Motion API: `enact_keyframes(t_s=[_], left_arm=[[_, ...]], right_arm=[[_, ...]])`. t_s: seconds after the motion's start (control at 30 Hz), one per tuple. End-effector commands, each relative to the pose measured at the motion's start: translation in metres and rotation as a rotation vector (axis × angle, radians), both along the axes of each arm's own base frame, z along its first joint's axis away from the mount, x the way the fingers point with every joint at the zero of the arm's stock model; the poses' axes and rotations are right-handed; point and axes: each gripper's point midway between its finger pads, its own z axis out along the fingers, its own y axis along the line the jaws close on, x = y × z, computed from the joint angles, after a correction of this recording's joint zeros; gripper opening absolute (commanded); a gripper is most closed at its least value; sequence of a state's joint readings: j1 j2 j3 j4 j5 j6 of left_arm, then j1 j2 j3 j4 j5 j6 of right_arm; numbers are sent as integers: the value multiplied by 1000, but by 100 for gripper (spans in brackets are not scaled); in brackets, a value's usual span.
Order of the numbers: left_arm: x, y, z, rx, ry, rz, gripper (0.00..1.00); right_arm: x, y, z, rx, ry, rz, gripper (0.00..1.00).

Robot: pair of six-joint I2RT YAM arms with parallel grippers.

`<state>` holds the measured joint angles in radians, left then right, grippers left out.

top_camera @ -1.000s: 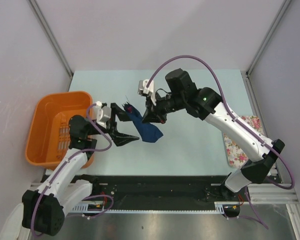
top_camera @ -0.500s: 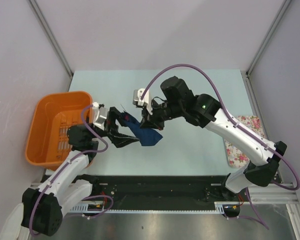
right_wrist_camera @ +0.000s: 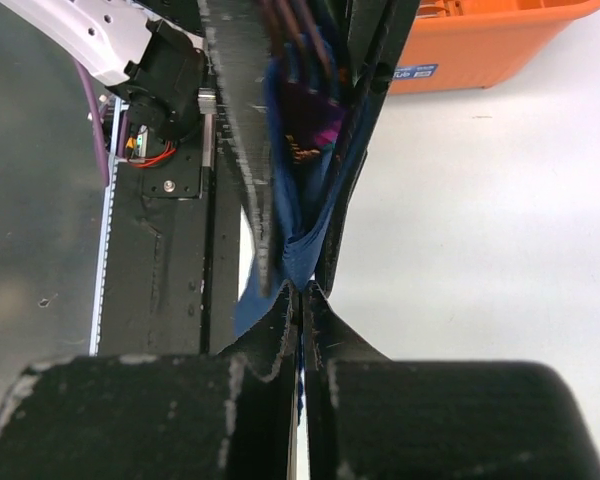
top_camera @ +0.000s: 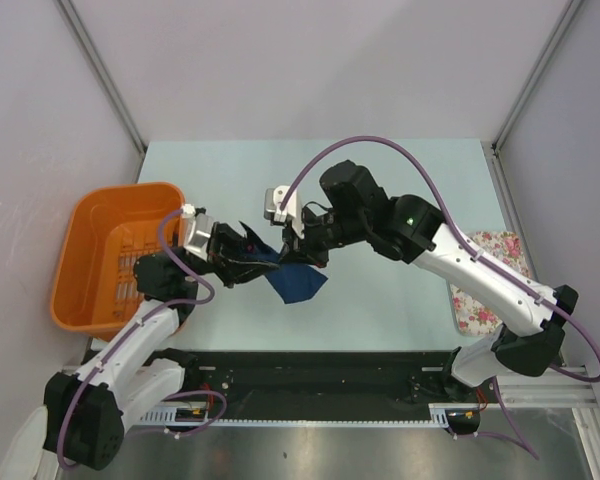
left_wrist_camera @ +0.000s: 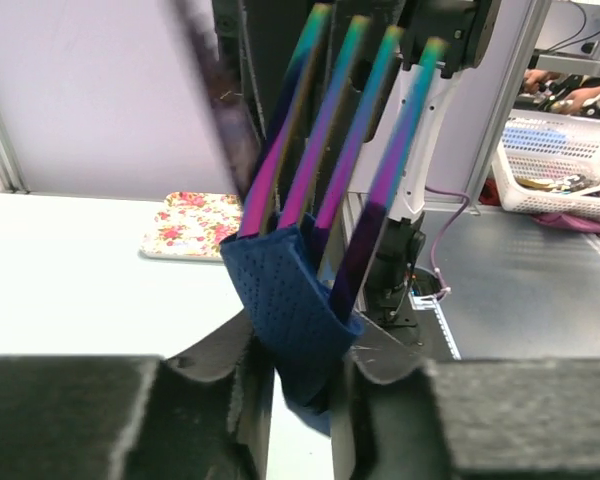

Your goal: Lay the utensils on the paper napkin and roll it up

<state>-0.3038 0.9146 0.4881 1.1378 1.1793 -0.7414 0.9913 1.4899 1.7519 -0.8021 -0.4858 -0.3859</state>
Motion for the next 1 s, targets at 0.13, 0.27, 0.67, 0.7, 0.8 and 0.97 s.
enact_keyframes(t_s=[0.13,0.27,0.67,0.7,0.8,0.97], left_arm=[[-4,-1,8,-18,-20,-24,6],[2,-3,11,-8,-11,-13,0],[21,-5,21,-11,73,-2,0],[22,-5,21,-8,79,0,0],[24,-5,22,-8,75,8,0],[25,-5,28,-16,58,9,0]], right_arm=[[4,-4,31,100,-71,-28,0],[10,-9,33,116,-41,-65,0],[29,-56,10,59,37,-207,88],[25,-58,7,47,37,-195,88],[15,-66,0,12,63,-174,86],[6,-72,-20,-53,110,-156,79]])
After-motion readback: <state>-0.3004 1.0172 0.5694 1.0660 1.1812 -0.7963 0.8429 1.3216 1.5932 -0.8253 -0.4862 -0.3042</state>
